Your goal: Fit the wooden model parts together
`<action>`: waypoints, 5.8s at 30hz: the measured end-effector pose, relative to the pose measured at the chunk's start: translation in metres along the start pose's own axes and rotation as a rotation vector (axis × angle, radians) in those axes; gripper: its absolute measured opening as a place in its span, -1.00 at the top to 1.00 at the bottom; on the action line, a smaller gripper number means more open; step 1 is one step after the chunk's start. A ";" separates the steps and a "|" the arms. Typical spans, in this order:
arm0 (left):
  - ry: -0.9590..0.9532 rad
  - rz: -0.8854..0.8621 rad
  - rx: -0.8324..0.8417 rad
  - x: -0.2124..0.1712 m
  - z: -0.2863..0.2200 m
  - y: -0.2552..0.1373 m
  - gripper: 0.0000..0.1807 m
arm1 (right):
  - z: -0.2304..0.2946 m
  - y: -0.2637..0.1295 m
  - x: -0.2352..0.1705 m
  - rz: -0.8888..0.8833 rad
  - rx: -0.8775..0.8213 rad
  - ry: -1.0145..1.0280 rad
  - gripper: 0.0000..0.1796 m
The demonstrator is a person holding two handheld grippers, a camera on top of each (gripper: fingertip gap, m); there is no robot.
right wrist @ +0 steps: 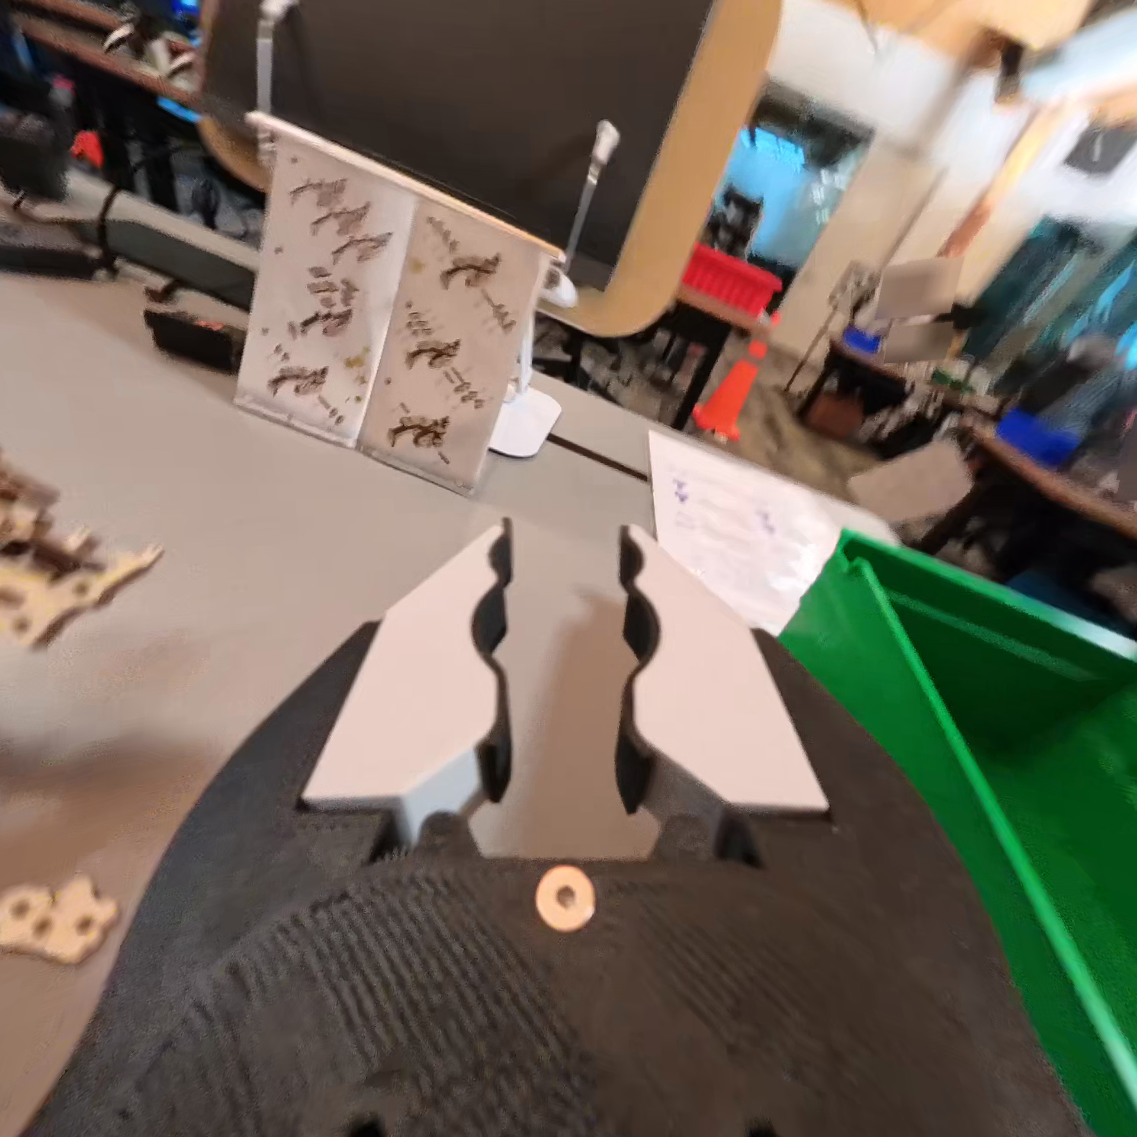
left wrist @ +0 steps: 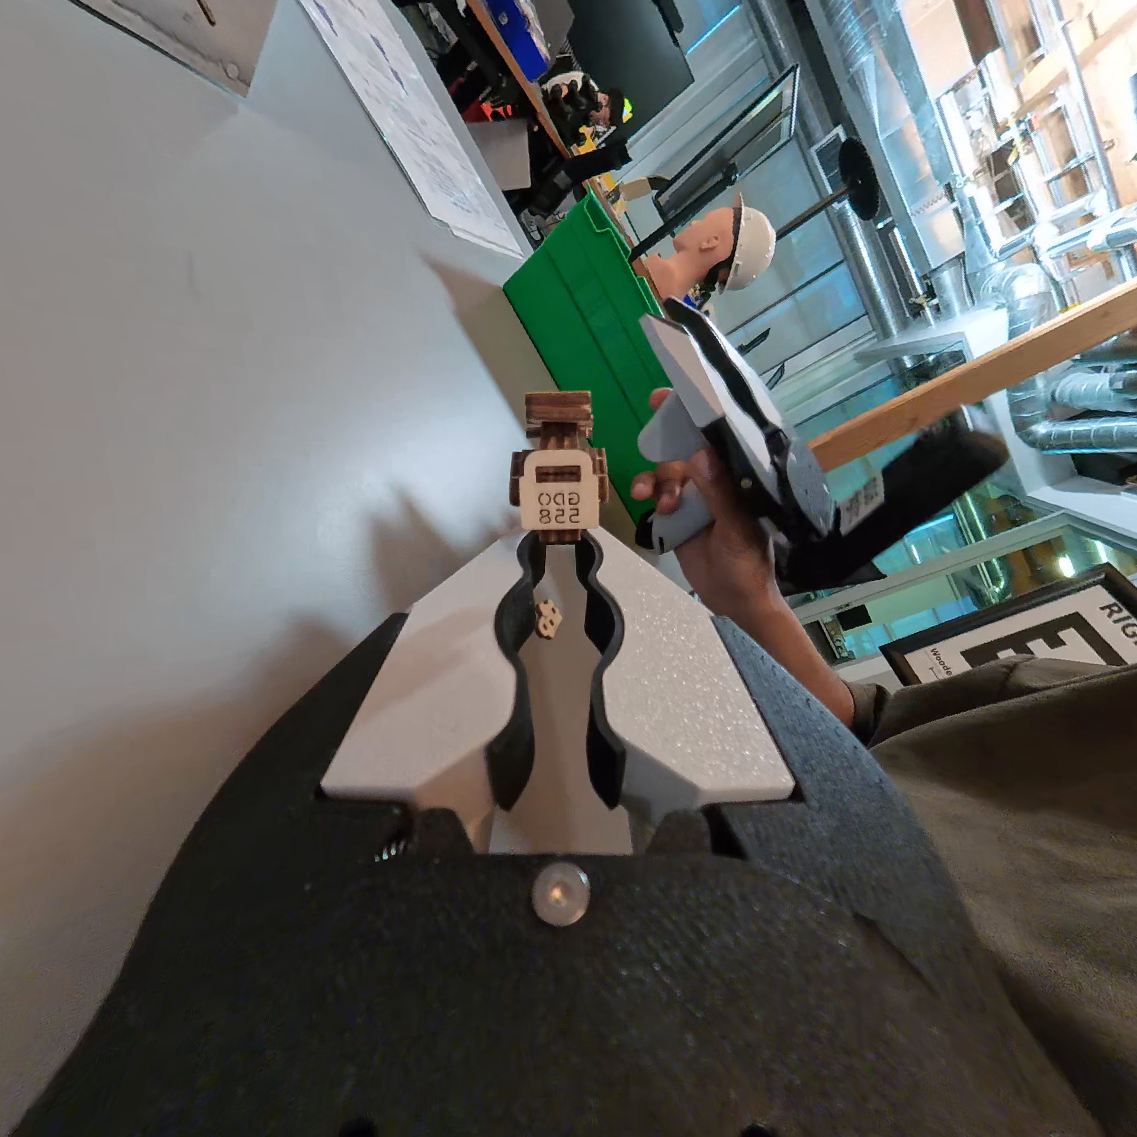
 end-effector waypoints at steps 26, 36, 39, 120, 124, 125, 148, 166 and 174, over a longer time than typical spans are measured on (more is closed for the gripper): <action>-0.009 -0.009 0.016 0.004 0.007 -0.006 0.93 | 0.054 -0.001 -0.028 0.379 0.754 0.892 1.00; 0.164 0.022 0.019 0.007 -0.005 0.004 0.94 | 0.041 -0.013 -0.019 0.208 0.583 0.379 0.91; 0.221 0.034 0.042 0.011 -0.002 0.011 0.94 | 0.045 -0.021 -0.016 0.194 0.624 0.344 0.86; -0.138 0.159 -0.158 0.001 0.007 0.026 0.93 | 0.120 -0.023 -0.004 0.085 0.916 -0.158 0.85; -0.138 0.159 -0.157 0.002 0.007 0.026 0.93 | 0.120 -0.022 -0.004 0.088 0.914 -0.158 0.86; -0.136 0.159 -0.155 0.001 0.007 0.026 0.93 | 0.120 -0.022 -0.004 0.089 0.913 -0.157 0.85; -0.192 -0.083 -0.038 0.005 0.008 -0.008 0.94 | 0.120 -0.041 -0.001 0.124 0.847 0.013 0.85; -0.132 -0.017 -0.160 0.024 -0.005 -0.020 0.94 | 0.094 -0.043 0.019 -0.015 0.978 0.102 1.00; 0.093 -0.099 0.054 0.019 -0.012 -0.051 0.94 | 0.092 -0.057 -0.004 0.096 0.891 -0.024 1.00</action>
Point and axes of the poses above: each gripper's, where its closed fingertips meet, y out along the fingers, x out of its top, z = x × y across the jaws, the point moved 2 cm from there along -y, back along the fingers, and after that the axes turned 3 degrees about y, right-handed, at the moved point
